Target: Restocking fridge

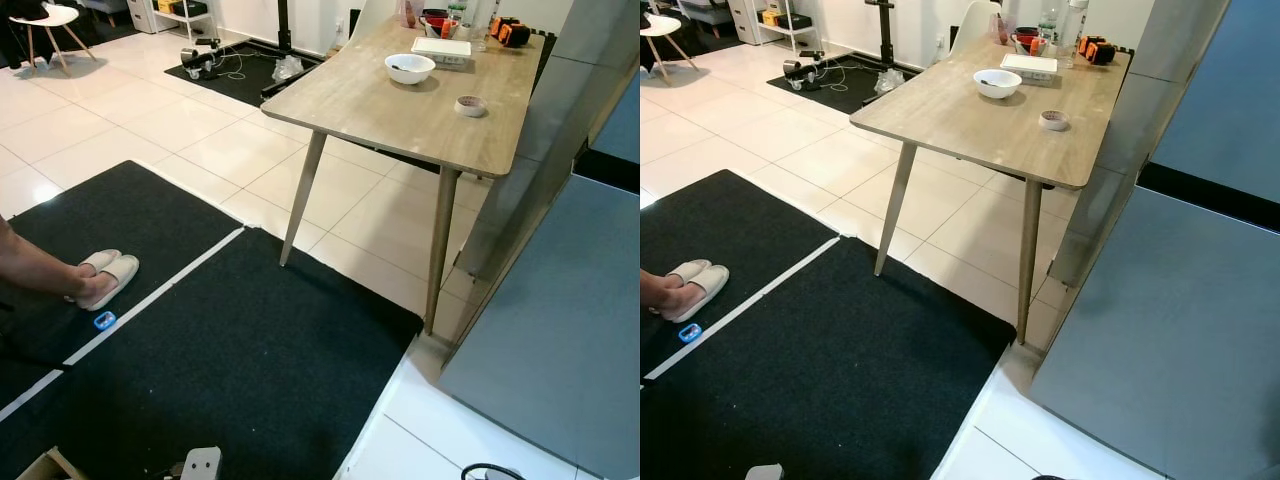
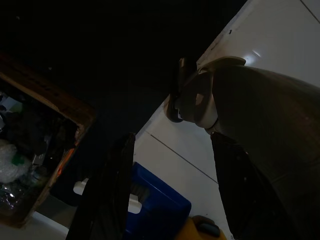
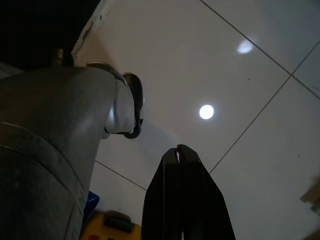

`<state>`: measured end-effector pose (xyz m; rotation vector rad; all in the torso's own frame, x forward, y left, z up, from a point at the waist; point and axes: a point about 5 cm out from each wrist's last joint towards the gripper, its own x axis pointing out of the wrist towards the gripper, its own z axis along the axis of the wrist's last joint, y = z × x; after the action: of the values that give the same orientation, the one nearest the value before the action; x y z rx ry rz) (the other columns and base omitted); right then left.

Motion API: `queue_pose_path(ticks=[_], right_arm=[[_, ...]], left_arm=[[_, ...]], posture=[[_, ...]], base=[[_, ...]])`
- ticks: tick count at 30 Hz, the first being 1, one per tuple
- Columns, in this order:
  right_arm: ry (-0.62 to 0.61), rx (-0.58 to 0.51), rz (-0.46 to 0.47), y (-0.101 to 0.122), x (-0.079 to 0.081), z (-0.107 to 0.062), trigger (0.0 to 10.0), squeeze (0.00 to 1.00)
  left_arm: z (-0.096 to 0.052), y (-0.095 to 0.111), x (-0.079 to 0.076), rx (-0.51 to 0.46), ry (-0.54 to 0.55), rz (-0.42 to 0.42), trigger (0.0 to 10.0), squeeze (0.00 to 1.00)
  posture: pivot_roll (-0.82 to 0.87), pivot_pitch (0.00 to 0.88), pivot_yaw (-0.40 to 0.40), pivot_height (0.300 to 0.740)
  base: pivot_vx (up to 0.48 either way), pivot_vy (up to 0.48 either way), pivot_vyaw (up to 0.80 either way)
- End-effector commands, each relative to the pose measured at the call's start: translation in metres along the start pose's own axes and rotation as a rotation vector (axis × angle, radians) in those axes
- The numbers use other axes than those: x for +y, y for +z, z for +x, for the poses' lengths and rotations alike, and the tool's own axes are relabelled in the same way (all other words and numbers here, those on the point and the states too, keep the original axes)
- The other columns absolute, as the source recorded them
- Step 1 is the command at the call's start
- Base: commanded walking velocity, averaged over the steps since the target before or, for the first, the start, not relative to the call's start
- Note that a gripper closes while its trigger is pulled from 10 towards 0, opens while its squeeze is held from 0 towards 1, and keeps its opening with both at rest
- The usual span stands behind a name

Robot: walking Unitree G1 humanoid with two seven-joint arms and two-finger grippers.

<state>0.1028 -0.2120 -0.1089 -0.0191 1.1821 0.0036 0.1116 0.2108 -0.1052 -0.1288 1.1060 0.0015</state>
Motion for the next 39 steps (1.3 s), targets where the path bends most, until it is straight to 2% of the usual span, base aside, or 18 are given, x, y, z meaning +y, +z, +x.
queue_pose_path(ticks=[1,6,9,20,29,33,39], right_arm=[[0.008,0.004,-0.014,-0.001,-0.001,-0.001,10.0,0.00],[0.004,0.003,-0.014,-0.002,-0.006,-0.001,10.0,0.00],[-0.011,0.007,-0.003,-0.007,-0.016,-0.005,10.0,0.00],[-0.016,0.011,-0.008,-0.008,-0.018,-0.005,10.0,0.00],[0.002,0.014,-0.008,-0.005,0.001,-0.001,10.0,0.00],[0.020,0.011,-0.014,-0.005,0.019,0.002,10.0,0.00],[0.026,0.013,-0.015,-0.005,0.029,0.003,10.0,0.00]], left_arm=[[-0.002,-0.004,0.005,0.009,0.010,-0.005,10.0,0.00],[-0.002,-0.002,0.005,0.005,0.006,-0.004,10.0,0.00],[0.000,0.003,0.001,-0.007,-0.003,-0.002,10.0,0.00],[0.001,0.004,0.000,-0.009,-0.004,-0.002,10.0,0.00],[0.000,0.002,0.001,-0.005,-0.002,-0.010,10.0,0.00],[-0.001,-0.001,0.001,-0.006,-0.006,-0.015,10.0,0.00],[-0.001,-0.003,0.000,-0.001,-0.007,-0.016,10.0,0.00]], posture=[[0.03,0.063,-0.038,0.740],[0.03,0.062,-0.035,0.740],[0.03,0.064,-0.032,0.740],[0.03,0.064,-0.030,0.740],[0.04,0.081,-0.037,0.740],[0.04,0.089,-0.043,0.740],[0.03,0.093,-0.044,0.740]], base=[[0.000,0.000,0.80],[0.000,0.000,0.80],[0.000,0.000,0.79],[0.000,0.000,0.71],[0.000,0.000,0.00],[0.000,0.000,0.00],[0.000,0.000,0.00]])
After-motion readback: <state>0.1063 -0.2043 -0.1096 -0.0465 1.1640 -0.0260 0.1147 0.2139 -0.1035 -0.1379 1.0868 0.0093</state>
